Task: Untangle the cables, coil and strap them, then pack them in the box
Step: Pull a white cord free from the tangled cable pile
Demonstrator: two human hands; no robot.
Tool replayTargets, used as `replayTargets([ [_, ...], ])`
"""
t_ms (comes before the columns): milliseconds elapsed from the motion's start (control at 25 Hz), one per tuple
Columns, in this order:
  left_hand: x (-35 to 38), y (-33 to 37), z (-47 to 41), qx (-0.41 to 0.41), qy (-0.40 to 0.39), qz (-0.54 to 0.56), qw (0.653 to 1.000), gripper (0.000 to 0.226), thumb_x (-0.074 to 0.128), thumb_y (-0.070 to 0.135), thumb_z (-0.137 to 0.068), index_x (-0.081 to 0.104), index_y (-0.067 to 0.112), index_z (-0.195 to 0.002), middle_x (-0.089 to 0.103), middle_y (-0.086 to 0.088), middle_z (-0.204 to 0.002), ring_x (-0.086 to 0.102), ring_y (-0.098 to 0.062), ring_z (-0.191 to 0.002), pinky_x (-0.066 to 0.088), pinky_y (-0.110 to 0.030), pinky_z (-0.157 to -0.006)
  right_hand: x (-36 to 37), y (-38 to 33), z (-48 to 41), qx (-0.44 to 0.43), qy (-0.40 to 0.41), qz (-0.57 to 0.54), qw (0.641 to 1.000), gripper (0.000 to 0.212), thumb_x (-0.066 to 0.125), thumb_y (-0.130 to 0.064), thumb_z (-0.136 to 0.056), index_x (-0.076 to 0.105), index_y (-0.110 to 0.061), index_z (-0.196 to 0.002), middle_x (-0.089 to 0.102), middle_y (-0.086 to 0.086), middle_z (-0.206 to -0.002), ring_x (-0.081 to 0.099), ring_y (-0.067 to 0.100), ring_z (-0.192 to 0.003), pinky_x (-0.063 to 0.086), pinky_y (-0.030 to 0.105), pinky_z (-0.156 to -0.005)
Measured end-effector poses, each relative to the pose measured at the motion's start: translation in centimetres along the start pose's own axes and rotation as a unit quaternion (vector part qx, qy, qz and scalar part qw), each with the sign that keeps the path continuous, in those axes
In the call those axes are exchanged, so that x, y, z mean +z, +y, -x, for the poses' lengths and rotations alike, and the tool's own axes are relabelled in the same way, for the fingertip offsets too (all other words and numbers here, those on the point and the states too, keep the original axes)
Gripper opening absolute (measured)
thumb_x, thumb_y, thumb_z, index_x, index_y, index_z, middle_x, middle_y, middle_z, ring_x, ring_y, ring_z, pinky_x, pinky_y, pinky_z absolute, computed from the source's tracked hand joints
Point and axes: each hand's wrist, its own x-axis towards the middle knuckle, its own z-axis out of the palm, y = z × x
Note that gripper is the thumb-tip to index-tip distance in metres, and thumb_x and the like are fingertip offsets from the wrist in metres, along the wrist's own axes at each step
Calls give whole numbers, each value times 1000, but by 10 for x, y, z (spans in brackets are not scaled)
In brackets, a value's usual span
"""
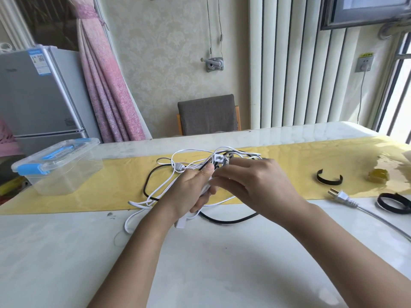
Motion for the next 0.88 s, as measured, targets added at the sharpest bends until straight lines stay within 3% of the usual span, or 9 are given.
replayTargets([
  [120,0,-1,0,-34,-29,60,997,53,33,40,-101,51,6,-64,28,-6,-50,20,-14,-38,16,-19,-37,-4,6,-1,12,31,9,999,24,54,-29,-94,73,-16,-85,55,-2,-65,48,19,-53,37,26,-41],
  [320,-5,2,1,-68,-120,157,978,52,36,51,-90,47,12,-58,23,0,-44,16,-9,-31,13,-17,-34,-6,21,1,84,52,4,995,30,47,-33,-96,73,-17,-95,54,-1,-68,50,25,-51,42,31,-42],
  [440,-12,2,0,-75,-173,252,949,52,46,58,-82,48,15,-52,24,4,-35,16,-6,-26,10,-16,-31,0,25,3,124,44,0,991,30,45,-35,-96,71,-20,-98,53,-4,-68,50,25,-53,44,34,-44],
  [560,-22,-3,-5,-38,-283,385,878,44,60,56,-80,57,17,-58,28,6,-36,22,-9,-26,15,-20,-32,6,24,5,155,28,-15,987,26,44,-31,-95,68,-19,-96,52,-3,-64,49,25,-55,45,35,-46],
  [640,-25,-5,-9,9,-344,482,806,40,48,45,-93,59,11,-73,33,2,-45,28,-13,-33,22,-23,-38,11,22,6,162,-4,-13,987,23,46,-26,-94,66,-15,-90,45,-6,-59,43,24,-54,39,33,-47],
  [720,-28,-6,-11,29,-338,577,743,39,35,34,-99,56,4,-83,37,-3,-53,29,-15,-39,25,-26,-46,21,16,10,155,-70,-6,985,19,48,-21,-94,64,-13,-87,46,-1,-57,40,26,-55,38,33,-48],
  [880,-34,-17,-18,54,-274,669,689,41,33,32,-102,55,1,-87,38,-4,-57,34,-14,-47,35,-30,-51,38,-1,16,97,-133,-38,986,28,44,-28,-92,67,-18,-104,65,5,-68,56,30,-61,46,34,-48],
])
